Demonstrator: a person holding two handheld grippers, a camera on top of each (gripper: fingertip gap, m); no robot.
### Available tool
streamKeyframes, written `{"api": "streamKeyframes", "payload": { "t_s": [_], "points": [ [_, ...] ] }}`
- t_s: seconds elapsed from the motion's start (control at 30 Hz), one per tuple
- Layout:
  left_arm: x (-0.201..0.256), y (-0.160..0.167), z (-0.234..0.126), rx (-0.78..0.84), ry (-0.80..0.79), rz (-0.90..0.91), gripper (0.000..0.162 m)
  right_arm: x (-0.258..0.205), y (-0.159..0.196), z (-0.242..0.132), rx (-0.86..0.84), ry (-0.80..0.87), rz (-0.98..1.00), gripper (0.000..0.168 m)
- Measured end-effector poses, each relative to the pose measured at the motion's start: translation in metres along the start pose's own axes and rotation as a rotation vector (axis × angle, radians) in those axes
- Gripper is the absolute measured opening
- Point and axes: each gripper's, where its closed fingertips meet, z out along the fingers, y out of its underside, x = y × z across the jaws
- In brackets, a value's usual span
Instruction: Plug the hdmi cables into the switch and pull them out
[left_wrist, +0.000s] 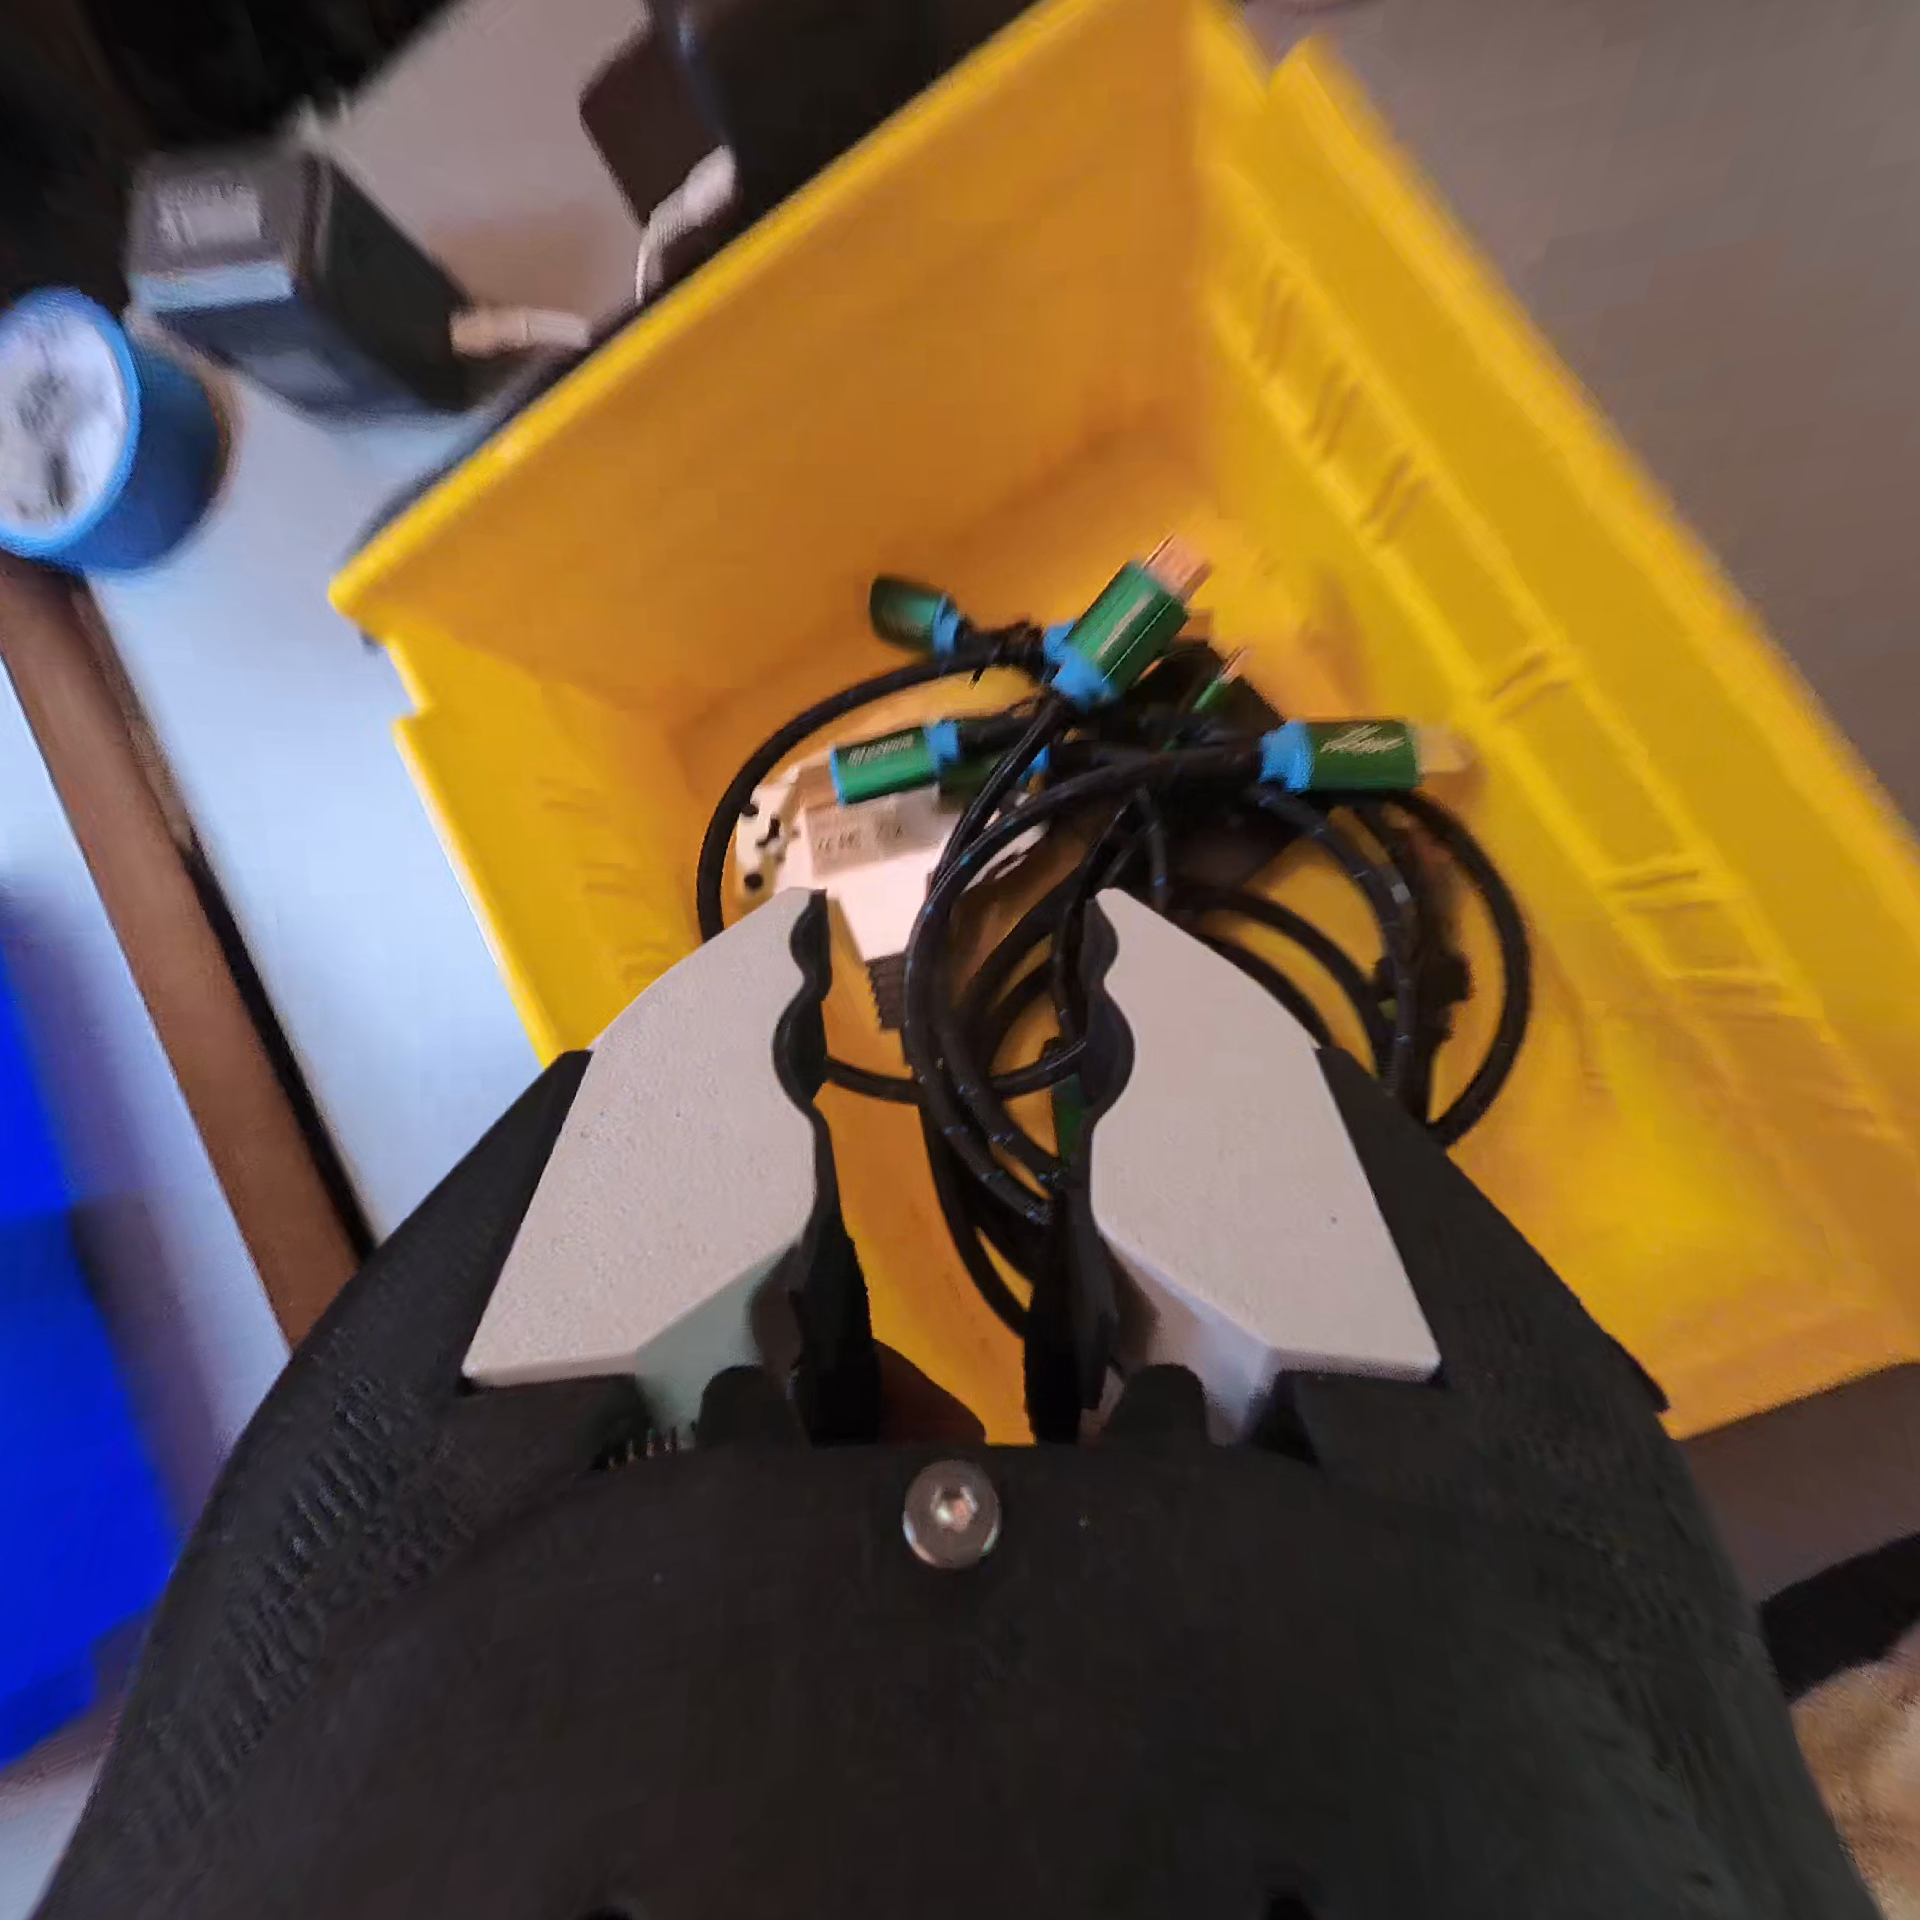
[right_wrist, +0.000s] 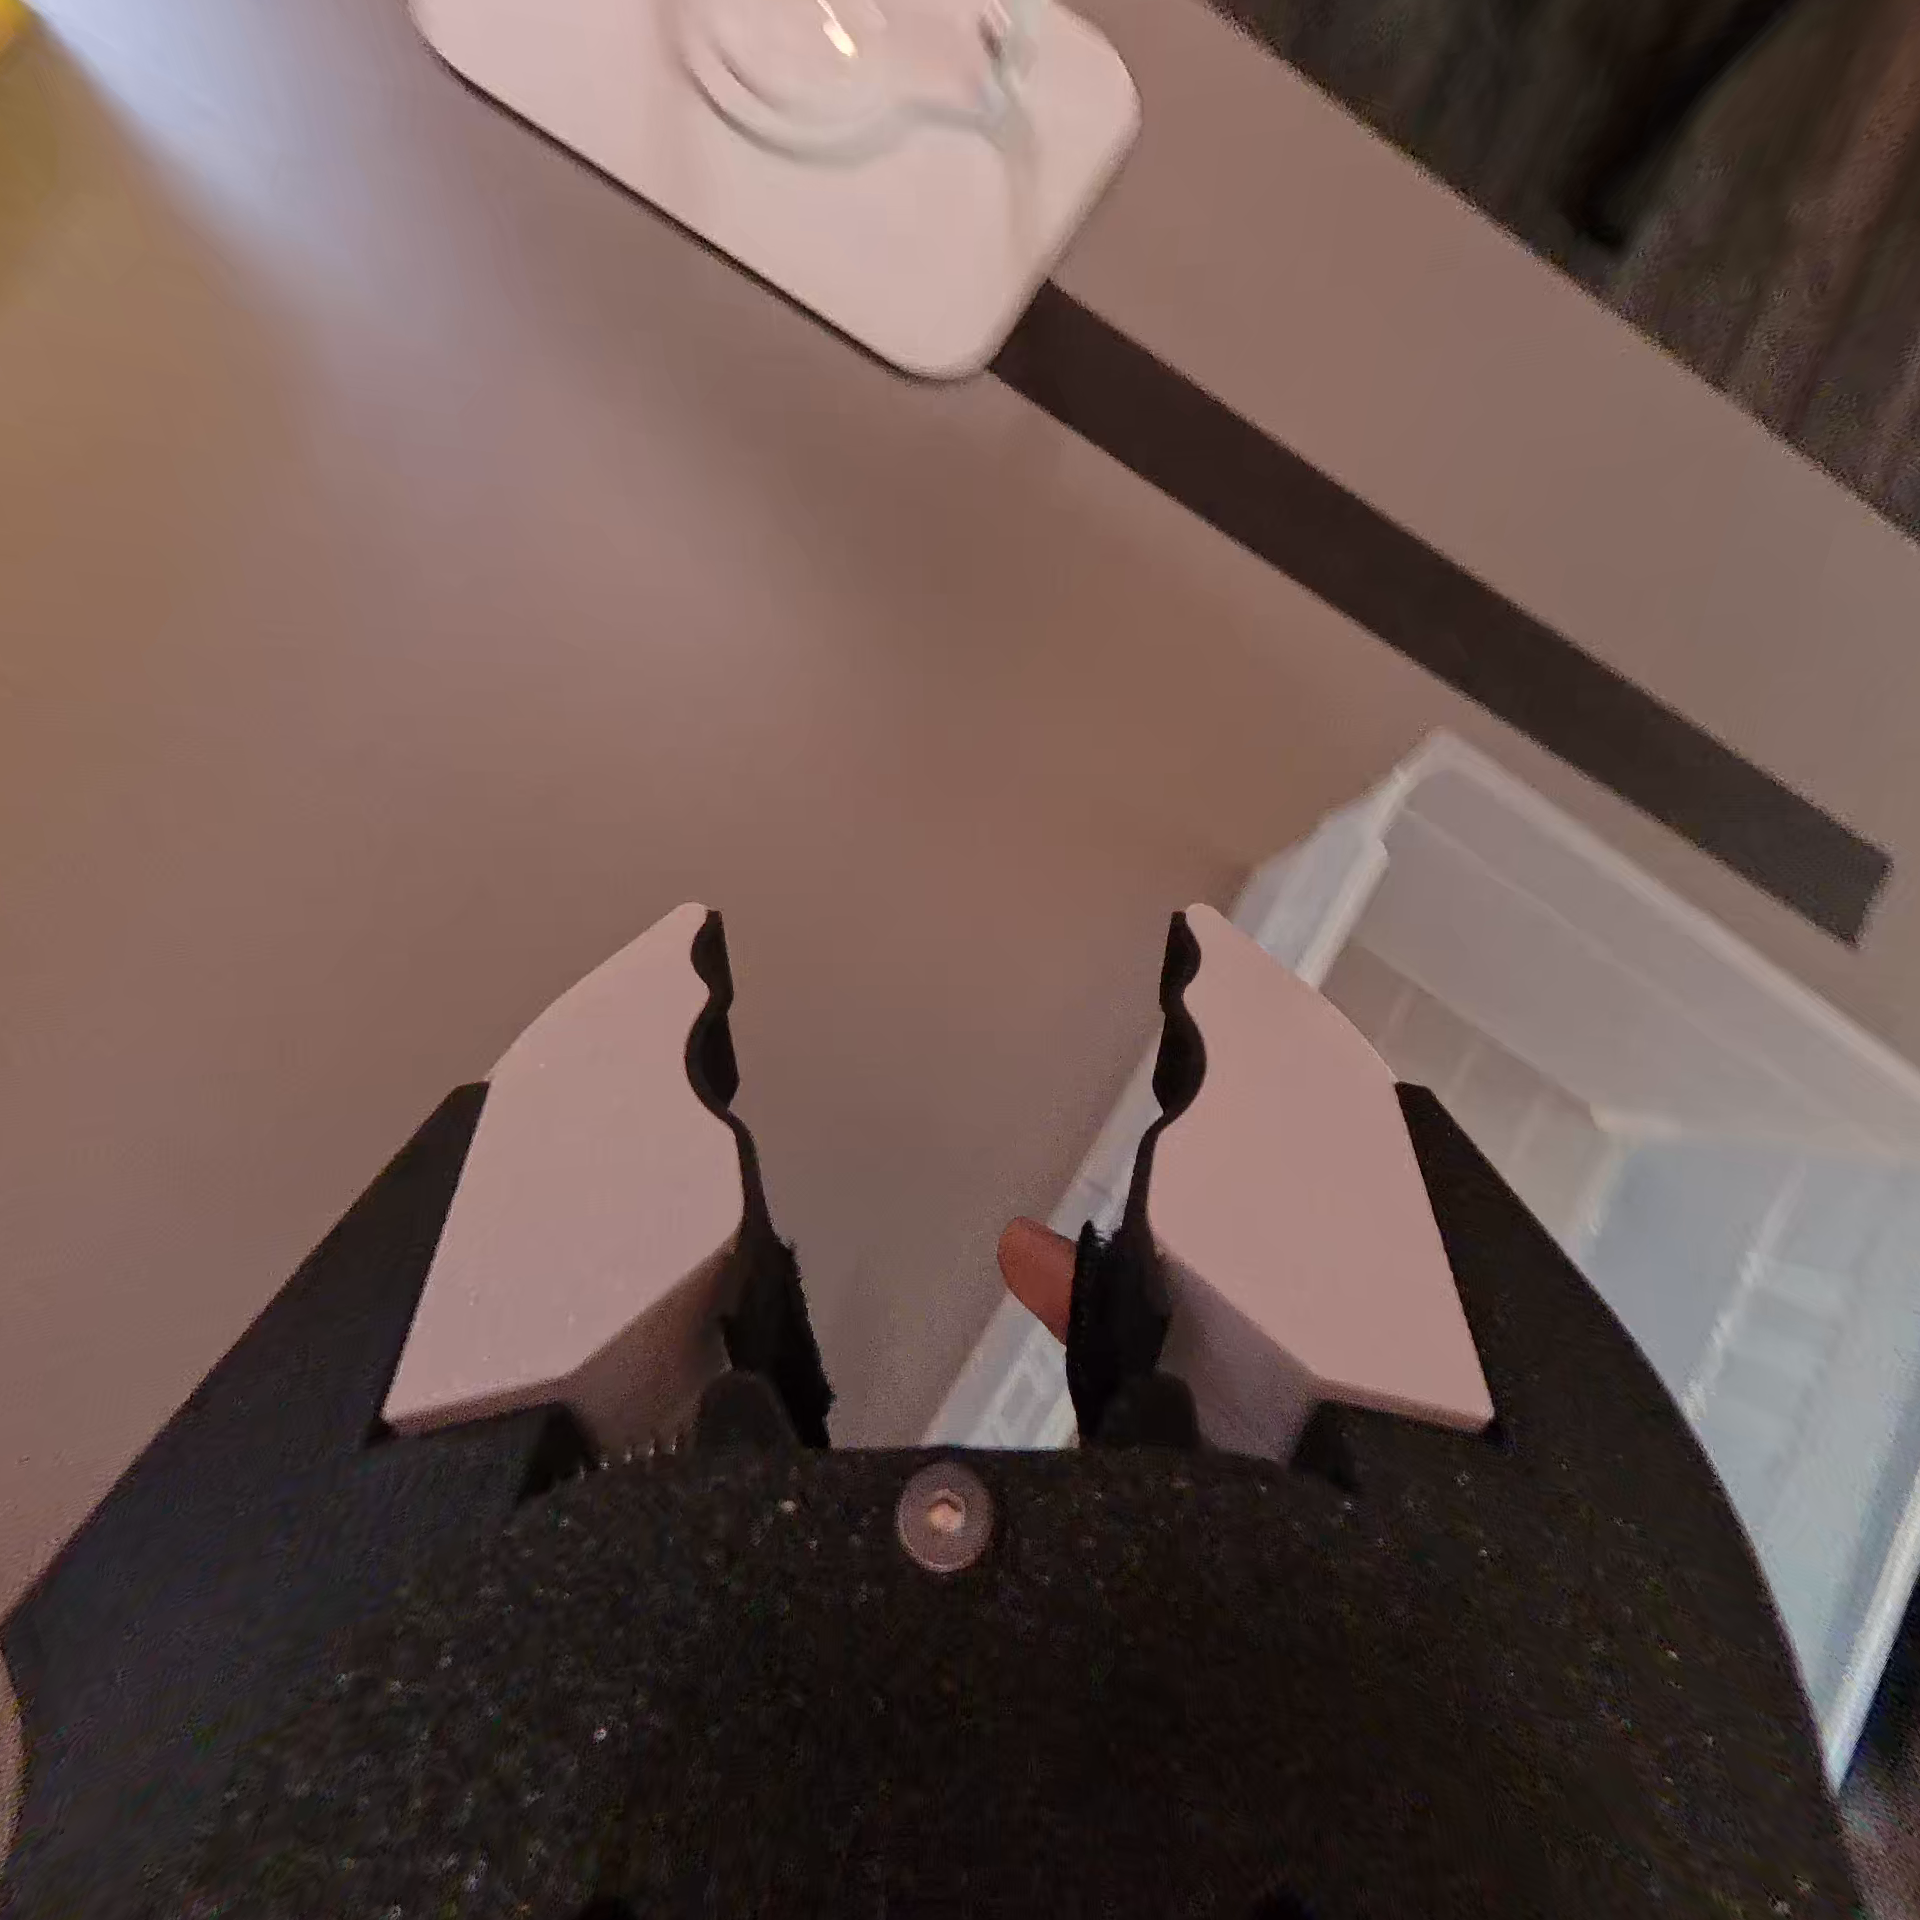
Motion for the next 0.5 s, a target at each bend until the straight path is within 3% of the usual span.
{"api": "streamKeyframes", "payload": {
  "t_s": [0.03, 0.3, 0.4, 0.5],
  "points": [
    [-0.005, 0.01, 0.009, -0.08, -0.027, -0.017, 0.046, -0.008, -0.008, -0.001, 0.037, -0.031, -0.017, 0.08],
    [-0.005, 0.033, 0.058, -0.284, -0.021, -0.013, 0.046, -0.039, -0.039, -0.011, 0.199, -0.153, -0.1, 0.079],
    [-0.004, 0.042, 0.064, -0.316, 0.003, -0.019, 0.017, -0.037, -0.038, -0.009, 0.192, -0.137, -0.119, 0.078],
    [-0.004, 0.043, 0.056, -0.311, 0.02, -0.034, 0.012, -0.036, -0.039, -0.011, 0.205, -0.124, -0.125, 0.077]
  ]
}}
